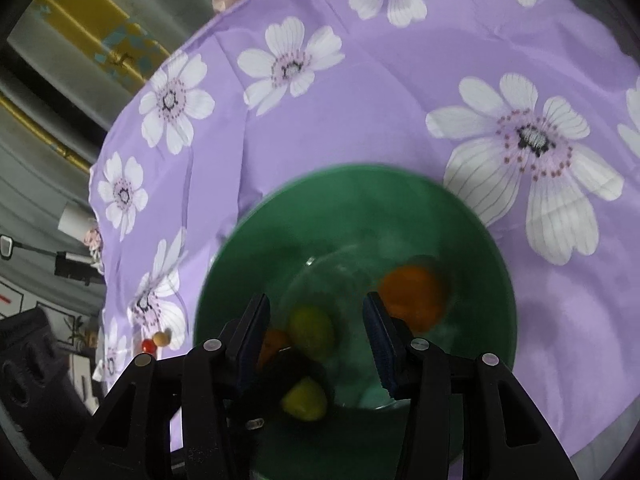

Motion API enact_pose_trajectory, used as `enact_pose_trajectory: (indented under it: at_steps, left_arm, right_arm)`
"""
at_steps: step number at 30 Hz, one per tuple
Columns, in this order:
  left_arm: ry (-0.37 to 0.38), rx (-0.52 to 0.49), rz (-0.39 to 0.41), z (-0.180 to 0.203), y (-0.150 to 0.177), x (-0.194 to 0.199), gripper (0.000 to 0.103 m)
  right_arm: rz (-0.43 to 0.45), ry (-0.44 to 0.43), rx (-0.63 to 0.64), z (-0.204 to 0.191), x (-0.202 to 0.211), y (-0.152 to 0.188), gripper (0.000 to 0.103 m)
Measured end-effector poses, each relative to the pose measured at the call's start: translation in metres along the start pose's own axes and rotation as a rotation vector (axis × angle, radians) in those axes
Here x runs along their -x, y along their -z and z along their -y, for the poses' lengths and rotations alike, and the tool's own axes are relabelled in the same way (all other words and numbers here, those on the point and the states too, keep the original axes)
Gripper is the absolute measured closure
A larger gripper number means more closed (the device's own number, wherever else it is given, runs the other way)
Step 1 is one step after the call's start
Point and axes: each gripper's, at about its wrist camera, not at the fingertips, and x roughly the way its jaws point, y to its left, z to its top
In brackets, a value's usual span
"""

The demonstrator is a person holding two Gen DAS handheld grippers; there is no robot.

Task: Organize fruits
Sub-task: 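Move the right gripper back to the cherry tomatoes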

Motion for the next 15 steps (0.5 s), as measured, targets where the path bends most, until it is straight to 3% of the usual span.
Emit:
enact_pose_trajectory:
  at_steps: [5,11,13,15]
  left_arm:
    - [-0.125,0.054,0.089,-0.038,0.010,0.051,0.050]
    - [-0.422,0.192,0.146,-0.113,0.031,0.110,0.051]
    - [-0.477,0.268,0.155,-0.141,0.041,0.129,0.052]
    - [-0.471,0.325,0.139,-0.164,0.053,0.142,0.052]
  right_arm:
    - [0.066,-0.087,0.058,-0.024,0.014,0.002,0.053]
    - [0.084,-0.179,0.156,-0.067,0.015,0.012,0.053]
    - [0.070,-0.204,0.219,-0.093,0.010,0.021,0.053]
    - [0.042,-0.224,0.286,-0.121,-0.001,0.031,0.053]
